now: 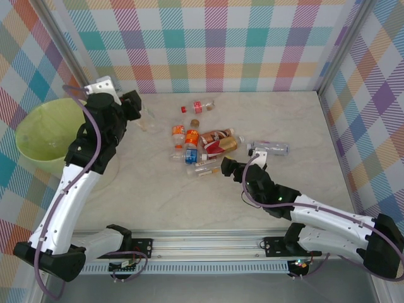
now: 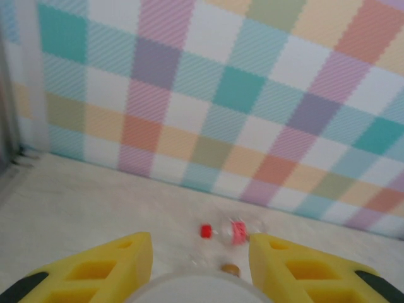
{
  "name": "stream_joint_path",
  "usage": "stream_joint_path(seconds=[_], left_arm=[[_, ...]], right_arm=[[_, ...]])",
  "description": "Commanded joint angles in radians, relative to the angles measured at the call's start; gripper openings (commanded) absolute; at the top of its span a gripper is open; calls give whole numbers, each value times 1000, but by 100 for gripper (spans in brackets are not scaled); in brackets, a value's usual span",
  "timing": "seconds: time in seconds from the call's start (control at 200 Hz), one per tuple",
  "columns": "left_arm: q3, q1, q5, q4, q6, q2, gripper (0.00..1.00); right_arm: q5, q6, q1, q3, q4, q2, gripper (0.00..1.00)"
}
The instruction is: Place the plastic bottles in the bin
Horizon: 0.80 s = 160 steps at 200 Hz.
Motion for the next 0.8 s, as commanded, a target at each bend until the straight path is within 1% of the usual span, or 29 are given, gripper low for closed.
stream_joint_path(seconds=[0.0, 0.065, 0.12, 0.2, 0.25, 0.36, 0.46, 0.57, 0.59, 0.61, 0.655, 0.795], left_arm=[[37, 11, -281, 59, 161, -32, 0], [43, 21, -379, 119, 217, -27, 0], [57, 55, -383, 145, 228, -19, 0], [108, 135, -332, 145, 191, 17, 0], [157, 205, -310, 68, 152, 51, 0], [229, 356, -257, -11, 53, 111, 0], [211, 466, -200, -8, -26, 119, 0], [162, 603, -92, -11, -163, 127, 0], [155, 614, -72, -17, -188, 130, 0], [149, 653, -58, -22, -207, 131, 0], [128, 677, -50, -28, -238, 132, 0], [34, 738, -72, 7, -315, 119, 0]], right_arm=[[35, 31, -5, 24, -43, -31, 100], [38, 38, -6, 14, -38, -39, 100], [39, 44, -7, 7, -23, -41, 100], [40, 48, -11, 1, 0, -28, 100], [38, 50, -10, 6, 6, -13, 100], [33, 50, -10, 32, -8, 25, 100], [28, 48, -10, 50, -21, 50, 100], [21, 51, -11, 55, -14, 70, 100], [19, 50, -10, 56, -13, 72, 100], [17, 51, -11, 57, -12, 74, 100], [13, 48, -10, 60, -12, 80, 100], [6, 46, -10, 65, -18, 92, 100]])
